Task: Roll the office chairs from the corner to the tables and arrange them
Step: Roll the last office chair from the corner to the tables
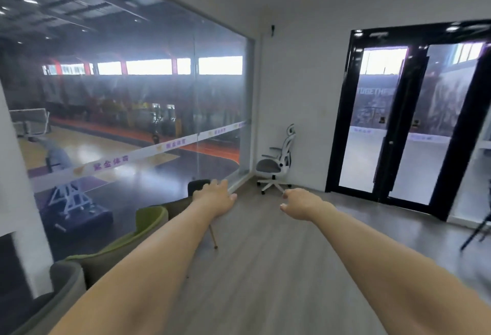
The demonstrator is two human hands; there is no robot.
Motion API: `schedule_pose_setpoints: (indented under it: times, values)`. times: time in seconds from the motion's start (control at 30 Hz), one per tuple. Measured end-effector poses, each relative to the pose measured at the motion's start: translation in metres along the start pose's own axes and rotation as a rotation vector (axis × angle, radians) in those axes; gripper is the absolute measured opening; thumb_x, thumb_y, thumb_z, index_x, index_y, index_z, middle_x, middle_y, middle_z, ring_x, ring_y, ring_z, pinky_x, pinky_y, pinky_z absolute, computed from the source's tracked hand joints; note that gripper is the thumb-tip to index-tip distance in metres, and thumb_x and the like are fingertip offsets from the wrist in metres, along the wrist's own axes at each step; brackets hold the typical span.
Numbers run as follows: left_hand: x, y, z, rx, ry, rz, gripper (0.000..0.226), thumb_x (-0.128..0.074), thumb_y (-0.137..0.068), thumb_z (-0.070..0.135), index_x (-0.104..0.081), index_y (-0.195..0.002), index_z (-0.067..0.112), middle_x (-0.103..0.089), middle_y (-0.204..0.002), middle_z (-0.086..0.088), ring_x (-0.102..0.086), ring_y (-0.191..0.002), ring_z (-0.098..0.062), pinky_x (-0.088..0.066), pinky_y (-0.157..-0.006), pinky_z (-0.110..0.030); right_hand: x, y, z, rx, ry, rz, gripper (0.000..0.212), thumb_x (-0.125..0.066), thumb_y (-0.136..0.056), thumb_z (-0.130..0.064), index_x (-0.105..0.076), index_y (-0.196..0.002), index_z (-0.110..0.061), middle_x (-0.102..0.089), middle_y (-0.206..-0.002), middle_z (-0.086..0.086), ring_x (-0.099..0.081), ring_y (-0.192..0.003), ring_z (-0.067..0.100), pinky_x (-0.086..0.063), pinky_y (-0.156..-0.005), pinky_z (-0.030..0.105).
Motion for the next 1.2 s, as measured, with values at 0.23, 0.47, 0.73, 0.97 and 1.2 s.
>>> schedule_pose_setpoints:
  times: [0.23, 0.47, 0.73, 0.97, 1.2]
  values:
    - [0.012, -0.194, 0.095, -0.174, -0.026, 0.069, 0.051, -0.037, -0.104, 0.050, -0.046, -0.143, 0.019, -0.043, -0.150, -0.013, -0.042, -0.137, -0.034, -0.040, -0.104, -0.055, 0.070, -0.134, 0.101, -0.158, -0.018, 0.097, 0.053, -0.047, -0.103, -0.046, -0.047, -0.149, -0.020, -0.052, -0.148, 0.009, -0.053, -0.131, 0.031, -0.047, -0.105, 0.046]
    - [-0.014, -0.379, 0.195, -0.245, 0.012, 0.076, 0.051, -0.036, -0.105, 0.048, -0.041, -0.149, 0.023, -0.040, -0.153, -0.011, -0.039, -0.141, -0.032, -0.038, -0.106, -0.054, 0.107, -0.280, 0.214, -0.227, -0.017, 0.165, 0.053, -0.046, -0.102, -0.044, -0.045, -0.151, -0.023, -0.053, -0.146, 0.005, -0.054, -0.126, 0.028, -0.050, -0.100, 0.046]
    - [-0.040, -0.584, 0.317, -0.226, 0.032, 0.073, 0.045, -0.036, -0.106, 0.044, -0.047, -0.142, 0.019, -0.048, -0.146, -0.010, -0.045, -0.134, -0.031, -0.040, -0.100, -0.051, 0.139, -0.471, 0.359, -0.230, -0.029, 0.199, 0.051, -0.047, -0.101, -0.044, -0.047, -0.148, -0.025, -0.054, -0.142, 0.004, -0.055, -0.123, 0.028, -0.049, -0.092, 0.042]
    - [-0.064, -0.747, 0.386, -0.251, -0.014, 0.093, 0.045, -0.035, -0.106, 0.047, -0.048, -0.141, 0.021, -0.052, -0.141, -0.010, -0.052, -0.125, -0.031, -0.040, -0.088, -0.047, 0.162, -0.632, 0.446, -0.217, -0.032, 0.194, 0.053, -0.046, -0.103, -0.046, -0.044, -0.151, -0.024, -0.049, -0.149, 0.003, -0.051, -0.131, 0.029, -0.048, -0.100, 0.046]
    - [-0.113, -0.929, 0.426, -0.198, -0.051, 0.059, 0.046, -0.031, -0.108, 0.045, -0.048, -0.142, 0.019, -0.051, -0.144, -0.010, -0.051, -0.129, -0.031, -0.041, -0.096, -0.048, 0.165, -0.803, 0.530, -0.200, -0.001, 0.183, 0.054, -0.047, -0.102, -0.048, -0.044, -0.151, -0.024, -0.047, -0.151, 0.002, -0.050, -0.132, 0.028, -0.048, -0.100, 0.046]
Point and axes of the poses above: each hand's wrist, its own y-axis away from the middle knuckle, its own x-axis out of the back of the hand, z = x × y, the point moved 2 cm from there along -y, towards the middle knuckle
